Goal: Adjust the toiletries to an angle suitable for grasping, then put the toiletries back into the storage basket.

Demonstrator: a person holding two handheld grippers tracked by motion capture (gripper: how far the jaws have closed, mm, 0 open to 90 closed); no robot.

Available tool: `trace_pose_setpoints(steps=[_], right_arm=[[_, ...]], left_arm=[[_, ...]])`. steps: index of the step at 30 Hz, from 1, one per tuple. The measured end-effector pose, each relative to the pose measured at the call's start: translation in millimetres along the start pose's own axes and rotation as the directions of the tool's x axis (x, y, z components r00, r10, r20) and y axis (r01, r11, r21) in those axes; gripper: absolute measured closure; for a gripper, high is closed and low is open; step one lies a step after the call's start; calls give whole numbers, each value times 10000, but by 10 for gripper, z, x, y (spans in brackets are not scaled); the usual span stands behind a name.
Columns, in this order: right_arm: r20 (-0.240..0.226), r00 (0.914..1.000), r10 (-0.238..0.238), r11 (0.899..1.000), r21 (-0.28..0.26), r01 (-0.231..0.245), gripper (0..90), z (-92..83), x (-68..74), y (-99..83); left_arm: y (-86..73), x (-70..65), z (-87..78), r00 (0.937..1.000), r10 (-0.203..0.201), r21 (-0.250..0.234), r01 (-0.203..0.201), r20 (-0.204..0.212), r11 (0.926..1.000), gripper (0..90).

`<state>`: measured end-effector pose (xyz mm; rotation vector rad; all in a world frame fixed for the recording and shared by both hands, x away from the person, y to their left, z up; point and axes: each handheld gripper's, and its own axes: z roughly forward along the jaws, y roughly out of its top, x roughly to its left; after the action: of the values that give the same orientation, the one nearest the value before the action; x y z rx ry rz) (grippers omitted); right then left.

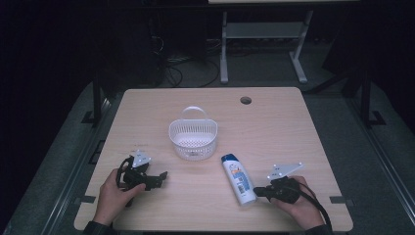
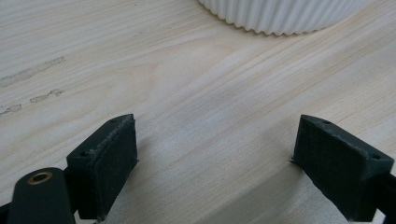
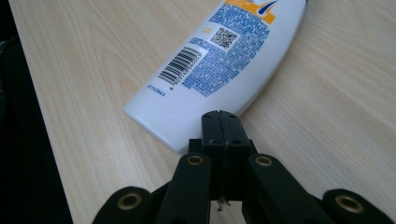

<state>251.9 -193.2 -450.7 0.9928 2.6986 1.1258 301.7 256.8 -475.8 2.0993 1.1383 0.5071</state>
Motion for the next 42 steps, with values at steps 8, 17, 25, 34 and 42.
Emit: trace_pose_setpoints(steps=[8,17,25,34,42], right_arm=[[275,9994,202,9995,-240,-196,828,-38,-39,-10],[721,9927,967,9938,-617,-924,566,-74,-101,-15],[992,9860,1342,9885,-839,-1261,423,-65,-136,34],[1038,9848,1390,9860,-1066,-1279,390,-75,-123,166],[1130,9843,1356,9857,-1159,-1225,360,-65,-122,325]], left_arm=[[0,0,0,10000,-5,-3,5,0,10000,127],[0,0,0,10000,-4,-1,4,0,10000,126],[0,0,0,10000,-5,-4,5,5,10000,127],[0,-3,2,10000,-39,-31,39,4,10000,127],[0,-2,1,10000,-38,-30,38,8,10000,127]])
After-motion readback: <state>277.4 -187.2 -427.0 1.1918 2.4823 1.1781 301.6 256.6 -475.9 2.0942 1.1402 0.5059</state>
